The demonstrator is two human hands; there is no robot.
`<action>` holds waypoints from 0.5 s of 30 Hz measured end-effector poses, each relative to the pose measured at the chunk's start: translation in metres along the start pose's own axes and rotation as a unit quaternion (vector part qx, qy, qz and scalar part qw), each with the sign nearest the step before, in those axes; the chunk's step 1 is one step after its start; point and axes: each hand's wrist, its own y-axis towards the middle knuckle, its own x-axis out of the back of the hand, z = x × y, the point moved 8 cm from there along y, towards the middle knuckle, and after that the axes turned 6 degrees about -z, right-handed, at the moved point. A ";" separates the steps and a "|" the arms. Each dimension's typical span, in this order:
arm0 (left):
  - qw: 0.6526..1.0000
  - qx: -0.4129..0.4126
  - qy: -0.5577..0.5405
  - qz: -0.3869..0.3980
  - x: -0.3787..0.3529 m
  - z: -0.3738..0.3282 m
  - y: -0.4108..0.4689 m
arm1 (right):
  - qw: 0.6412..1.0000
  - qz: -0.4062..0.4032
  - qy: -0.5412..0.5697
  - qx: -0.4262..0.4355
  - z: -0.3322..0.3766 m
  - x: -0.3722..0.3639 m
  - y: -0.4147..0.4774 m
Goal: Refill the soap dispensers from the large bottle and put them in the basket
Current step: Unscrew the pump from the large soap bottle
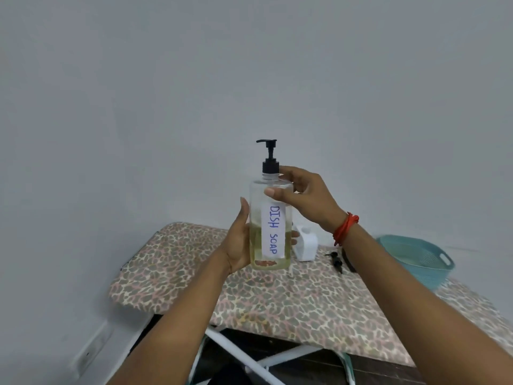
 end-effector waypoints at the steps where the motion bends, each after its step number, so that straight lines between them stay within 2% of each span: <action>1: 1.000 -0.001 -0.005 0.012 -0.012 -0.001 -0.003 | 1.000 -0.003 0.006 -0.001 0.004 0.007 -0.005; 5: 0.999 -0.010 -0.021 0.043 -0.042 -0.004 -0.011 | 1.000 -0.009 0.008 -0.012 0.009 0.025 -0.019; 8: 0.998 -0.053 0.019 0.002 -0.053 -0.013 -0.013 | 0.999 0.001 -0.031 -0.007 0.014 0.034 -0.023; 10: 0.994 -0.094 0.048 -0.033 -0.055 -0.020 -0.014 | 0.995 -0.010 -0.104 0.004 0.022 0.043 -0.023; 12: 0.989 -0.114 0.068 -0.061 -0.054 -0.020 -0.015 | 0.984 -0.060 -0.170 0.006 0.031 0.054 -0.022; 15: 0.977 -0.129 0.146 -0.082 -0.053 -0.016 -0.014 | 0.968 -0.149 -0.200 -0.027 0.036 0.061 -0.018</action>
